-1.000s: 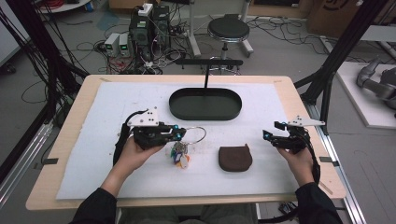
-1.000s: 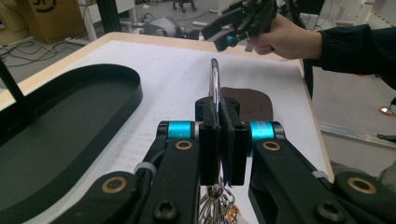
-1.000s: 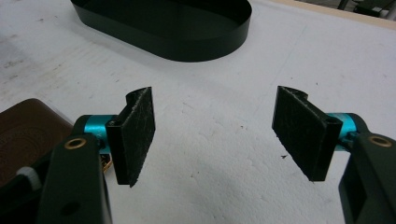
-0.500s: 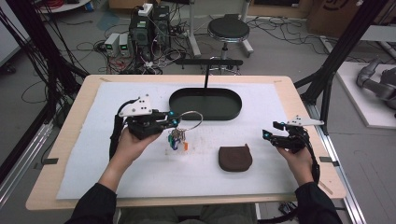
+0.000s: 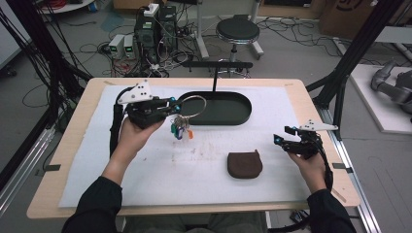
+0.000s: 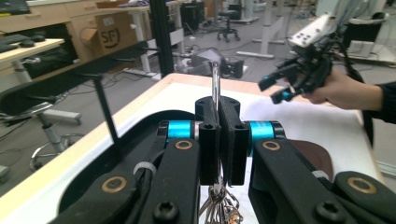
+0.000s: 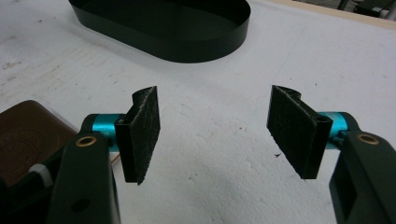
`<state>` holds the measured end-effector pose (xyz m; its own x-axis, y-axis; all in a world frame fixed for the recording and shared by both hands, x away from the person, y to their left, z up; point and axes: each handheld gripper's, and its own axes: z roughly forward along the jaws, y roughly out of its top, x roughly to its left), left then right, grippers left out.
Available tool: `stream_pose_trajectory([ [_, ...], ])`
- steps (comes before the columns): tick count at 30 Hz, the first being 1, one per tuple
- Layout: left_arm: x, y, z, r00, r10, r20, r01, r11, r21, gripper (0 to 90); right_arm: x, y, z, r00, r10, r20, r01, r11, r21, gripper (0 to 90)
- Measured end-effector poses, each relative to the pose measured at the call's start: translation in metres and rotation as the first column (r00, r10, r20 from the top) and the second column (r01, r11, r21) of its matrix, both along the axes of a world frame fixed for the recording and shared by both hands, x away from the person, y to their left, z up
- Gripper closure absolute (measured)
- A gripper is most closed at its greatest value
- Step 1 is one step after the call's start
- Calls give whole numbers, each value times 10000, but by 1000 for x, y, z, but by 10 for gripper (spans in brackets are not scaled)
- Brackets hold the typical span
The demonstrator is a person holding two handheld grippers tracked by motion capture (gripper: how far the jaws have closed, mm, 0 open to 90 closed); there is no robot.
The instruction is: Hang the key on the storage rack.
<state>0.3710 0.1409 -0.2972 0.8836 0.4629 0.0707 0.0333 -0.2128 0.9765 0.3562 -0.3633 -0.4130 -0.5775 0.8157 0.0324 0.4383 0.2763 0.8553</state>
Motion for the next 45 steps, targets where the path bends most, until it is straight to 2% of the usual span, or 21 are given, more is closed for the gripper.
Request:
stream_pose_trajectory([
  [5, 10, 1, 7, 9994, 335, 45, -334, 9994, -130, 863, 0, -1, 0, 10000, -40, 17, 40, 10000, 51, 345],
  [7, 19, 1, 12, 9984, 563, 40, -563, 9984, 7, 864, 0, -1, 0, 10000, -35, 27, 35, 10000, 92, 340],
  [13, 35, -3, 23, 9966, 819, 59, -820, 9963, 257, 863, 1, -3, 0, 9999, -97, -33, 98, 9995, 310, 297],
  [19, 49, -4, 29, 9934, 1146, 63, -1148, 9930, 267, 863, 2, -4, 0, 9999, -124, -22, 125, 9994, 320, 274],
  [23, 58, -4, 27, 9904, 1377, 85, -1378, 9904, 109, 863, 1, -3, 0, 9999, -128, -25, 129, 9994, 312, 280],
  [30, 73, -5, 22, 9841, 1775, -69, -1774, 9840, 175, 863, 1, -3, 0, 10000, -73, 42, 72, 9995, 300, 308],
  [32, 74, -6, 22, 9832, 1821, -88, -1818, 9831, 228, 863, 1, -3, 0, 10000, -37, 38, 36, 9995, 300, 353],
  [39, 86, -14, 23, 9805, 1956, -172, -1947, 9799, 442, 863, 0, -3, 1, 10000, -30, 88, 28, 9996, 293, 350],
  [45, 98, -14, 15, 9723, 2315, -312, -2297, 9718, 541, 863, 0, -3, 1, 9999, -34, 135, 30, 9996, 265, 339],
])
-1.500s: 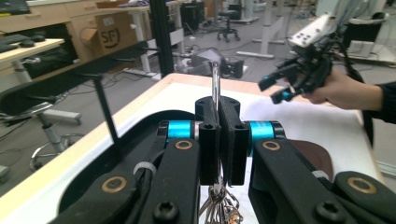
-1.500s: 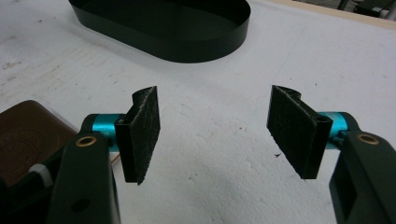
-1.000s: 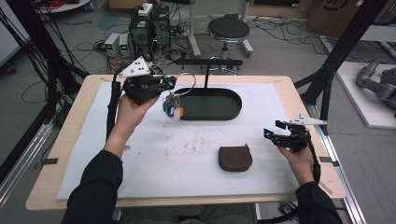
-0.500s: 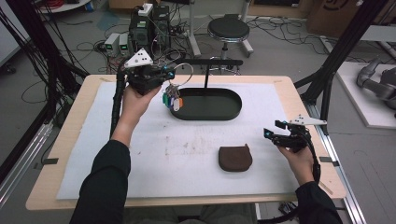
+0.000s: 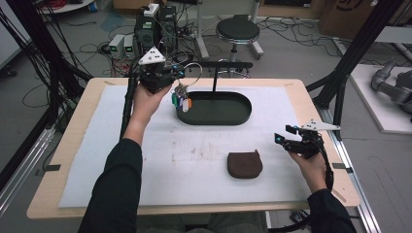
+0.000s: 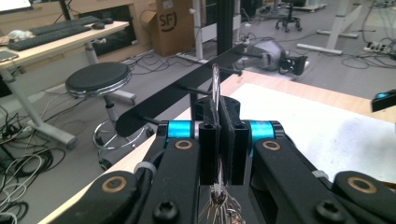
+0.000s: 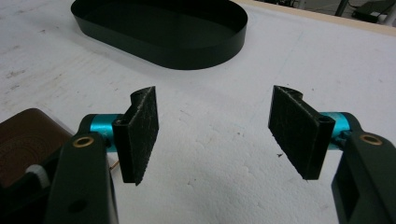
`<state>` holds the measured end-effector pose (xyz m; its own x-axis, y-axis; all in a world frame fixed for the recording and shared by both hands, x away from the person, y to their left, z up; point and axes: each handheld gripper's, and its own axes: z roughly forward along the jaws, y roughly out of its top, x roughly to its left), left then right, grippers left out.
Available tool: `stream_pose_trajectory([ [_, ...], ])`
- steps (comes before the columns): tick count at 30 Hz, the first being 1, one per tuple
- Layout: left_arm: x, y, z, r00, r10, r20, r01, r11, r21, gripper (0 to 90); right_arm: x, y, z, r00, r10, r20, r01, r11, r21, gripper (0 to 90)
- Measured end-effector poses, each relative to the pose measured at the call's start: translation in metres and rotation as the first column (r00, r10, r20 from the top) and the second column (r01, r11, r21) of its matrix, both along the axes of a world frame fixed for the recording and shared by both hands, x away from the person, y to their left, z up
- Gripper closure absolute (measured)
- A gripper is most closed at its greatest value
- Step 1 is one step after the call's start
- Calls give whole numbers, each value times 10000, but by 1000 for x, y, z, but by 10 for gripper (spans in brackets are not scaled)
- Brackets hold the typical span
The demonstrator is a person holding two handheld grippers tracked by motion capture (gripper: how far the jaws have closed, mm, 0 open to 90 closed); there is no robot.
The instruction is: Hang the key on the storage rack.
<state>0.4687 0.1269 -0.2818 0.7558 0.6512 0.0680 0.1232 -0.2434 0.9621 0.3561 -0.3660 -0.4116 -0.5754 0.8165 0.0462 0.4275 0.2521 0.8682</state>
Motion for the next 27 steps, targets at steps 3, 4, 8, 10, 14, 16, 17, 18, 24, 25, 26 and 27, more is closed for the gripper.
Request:
stream_pose_trajectory([
  [3, 5, 1, -4, 9997, 188, -129, -188, 9998, 42, 863, 0, 0, 0, 10000, -2, 7, 2, 10000, -20, 338],
  [4, 6, 1, -5, 9996, 238, -150, -237, 9997, 89, 863, 0, 0, 0, 10000, -22, -1, 22, 10000, -37, 338],
  [8, 12, 1, -10, 9986, 374, -361, -375, 9993, 1, 864, 0, 0, 0, 10000, -59, -28, 59, 10000, -2, 336],
  [10, 14, 0, -11, 9982, 433, -423, -437, 9990, -92, 864, 0, -1, 0, 10000, -59, -27, 59, 10000, -4, 336],
  [14, 16, 0, -13, 9980, 444, -454, -450, 9989, -111, 863, 0, 0, 0, 10000, -49, -20, 49, 10000, -10, 336],
  [16, 17, -1, -15, 9975, 468, -523, -471, 9989, -53, 864, 0, 0, 0, 10000, -44, -14, 44, 10000, -14, 336],
  [17, 18, -1, -16, 9973, 472, -561, -475, 9989, -31, 863, 0, 0, 0, 10000, -53, -21, 53, 10000, -17, 336],
  [18, 19, -1, -16, 9971, 482, -592, -482, 9988, 1, 863, 1, 0, 0, 10000, -39, -19, 39, 10000, -13, 336],
  [24, 22, -2, -20, 9958, 606, -683, -602, 9982, 75, 864, 1, 0, 0, 10000, -18, -10, 18, 10000, -67, 336],
  [25, 24, -2, -22, 9953, 632, -734, -625, 9980, 129, 864, 1, 0, -1, 10000, -31, -12, 31, 10000, -63, 336],
  [26, 24, -2, -22, 9953, 632, -734, -625, 9980, 129, 863, 1, 0, 0, 10000, -33, -14, 33, 10000, -75, 336],
  [27, 25, -3, -24, 9946, 662, -799, -655, 9978, 111, 864, 1, 0, 0, 10000, -29, 21, 29, 10000, -89, 336],
])
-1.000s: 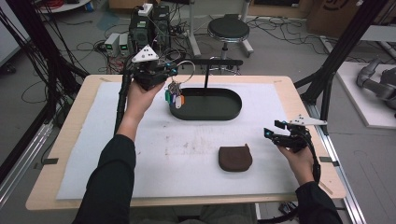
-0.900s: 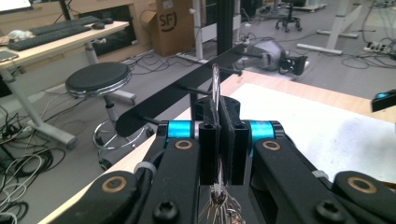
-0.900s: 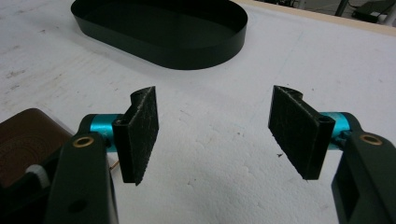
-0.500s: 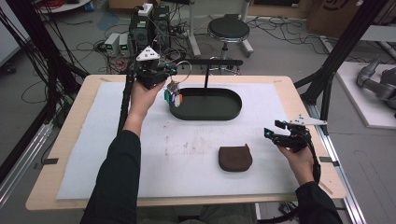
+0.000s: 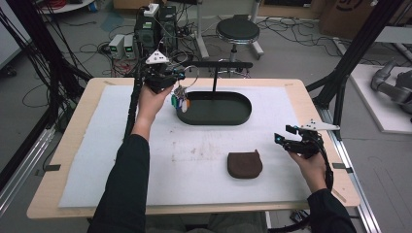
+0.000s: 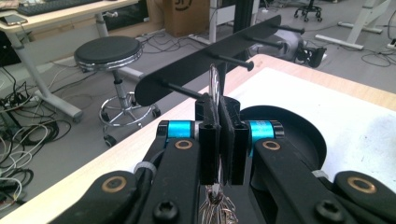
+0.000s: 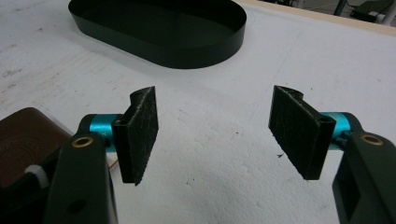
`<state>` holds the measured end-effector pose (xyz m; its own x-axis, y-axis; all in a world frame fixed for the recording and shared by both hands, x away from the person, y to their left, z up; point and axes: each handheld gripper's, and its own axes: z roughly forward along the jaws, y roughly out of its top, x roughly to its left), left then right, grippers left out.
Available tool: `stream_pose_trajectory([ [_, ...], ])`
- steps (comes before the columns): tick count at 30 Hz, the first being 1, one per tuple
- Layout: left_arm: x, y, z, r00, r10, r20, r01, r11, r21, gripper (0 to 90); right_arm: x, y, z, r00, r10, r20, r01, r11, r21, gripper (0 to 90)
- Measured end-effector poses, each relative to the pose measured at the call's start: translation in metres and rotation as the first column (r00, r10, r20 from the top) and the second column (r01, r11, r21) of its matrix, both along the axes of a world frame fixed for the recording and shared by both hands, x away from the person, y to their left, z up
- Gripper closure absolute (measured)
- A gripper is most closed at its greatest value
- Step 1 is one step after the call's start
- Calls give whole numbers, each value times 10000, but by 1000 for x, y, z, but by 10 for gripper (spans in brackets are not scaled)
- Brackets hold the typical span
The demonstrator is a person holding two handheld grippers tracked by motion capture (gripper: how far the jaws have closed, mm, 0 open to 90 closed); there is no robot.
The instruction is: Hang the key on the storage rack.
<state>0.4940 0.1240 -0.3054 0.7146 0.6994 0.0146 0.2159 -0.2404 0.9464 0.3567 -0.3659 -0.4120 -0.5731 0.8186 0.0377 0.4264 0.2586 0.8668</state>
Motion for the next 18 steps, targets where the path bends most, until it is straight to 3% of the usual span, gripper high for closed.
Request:
stream_pose_trajectory([
  [18, 7, -1, -10, 9993, 220, -296, -225, 9996, -180, 864, 0, 0, 0, 10000, -58, -13, 58, 10000, 34, 335],
])
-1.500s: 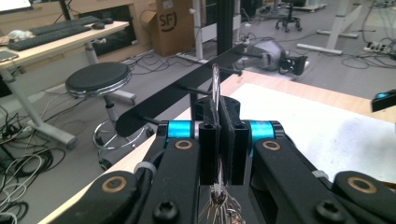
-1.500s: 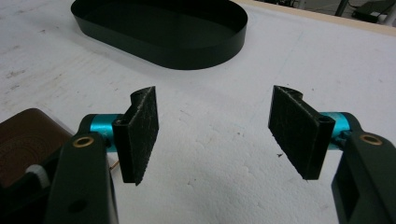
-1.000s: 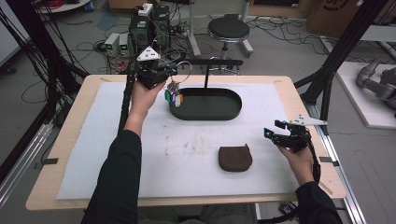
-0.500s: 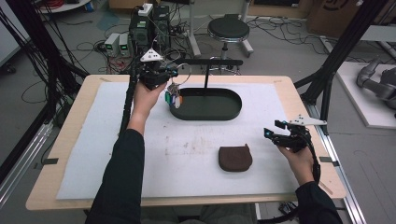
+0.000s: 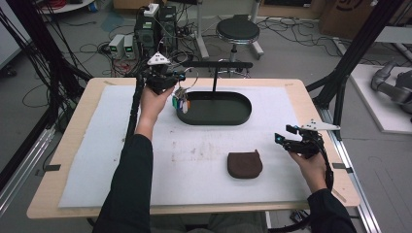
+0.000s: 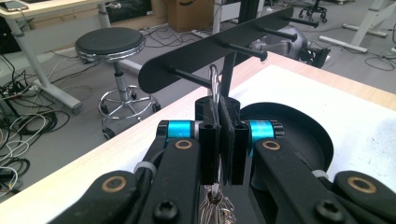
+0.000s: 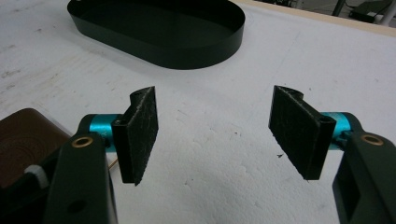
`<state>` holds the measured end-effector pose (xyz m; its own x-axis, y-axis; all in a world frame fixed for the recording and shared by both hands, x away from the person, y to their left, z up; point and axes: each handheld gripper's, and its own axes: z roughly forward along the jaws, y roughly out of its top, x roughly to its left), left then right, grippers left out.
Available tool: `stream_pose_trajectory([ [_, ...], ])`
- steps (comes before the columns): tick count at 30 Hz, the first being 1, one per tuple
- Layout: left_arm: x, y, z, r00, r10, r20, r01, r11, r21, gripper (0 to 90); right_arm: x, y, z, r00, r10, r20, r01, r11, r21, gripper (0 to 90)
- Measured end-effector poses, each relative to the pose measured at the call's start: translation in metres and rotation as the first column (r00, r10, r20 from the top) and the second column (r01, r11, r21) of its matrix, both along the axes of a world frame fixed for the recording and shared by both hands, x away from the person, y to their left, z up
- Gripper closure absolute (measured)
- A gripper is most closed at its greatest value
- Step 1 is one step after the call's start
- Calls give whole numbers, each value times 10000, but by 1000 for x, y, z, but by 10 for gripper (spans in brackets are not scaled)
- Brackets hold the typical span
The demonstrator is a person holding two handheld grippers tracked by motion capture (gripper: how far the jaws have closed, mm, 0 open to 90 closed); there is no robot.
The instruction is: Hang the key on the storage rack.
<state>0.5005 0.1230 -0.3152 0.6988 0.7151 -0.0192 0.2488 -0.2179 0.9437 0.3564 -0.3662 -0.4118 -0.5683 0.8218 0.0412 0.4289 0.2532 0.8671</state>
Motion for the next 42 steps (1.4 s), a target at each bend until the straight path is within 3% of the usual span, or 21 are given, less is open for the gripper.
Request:
stream_pose_trajectory([
  [19, 4, 2, -8, 9996, 279, -105, -280, 9995, -156, 862, 0, 0, 0, 10000, 23, -58, -23, 10000, -14, 335],
  [42, 5, 1, -13, 9980, 632, -27, -632, 9979, 173, 850, 1, 0, -1, 10000, 31, -84, -31, 10000, 18, 330],
])
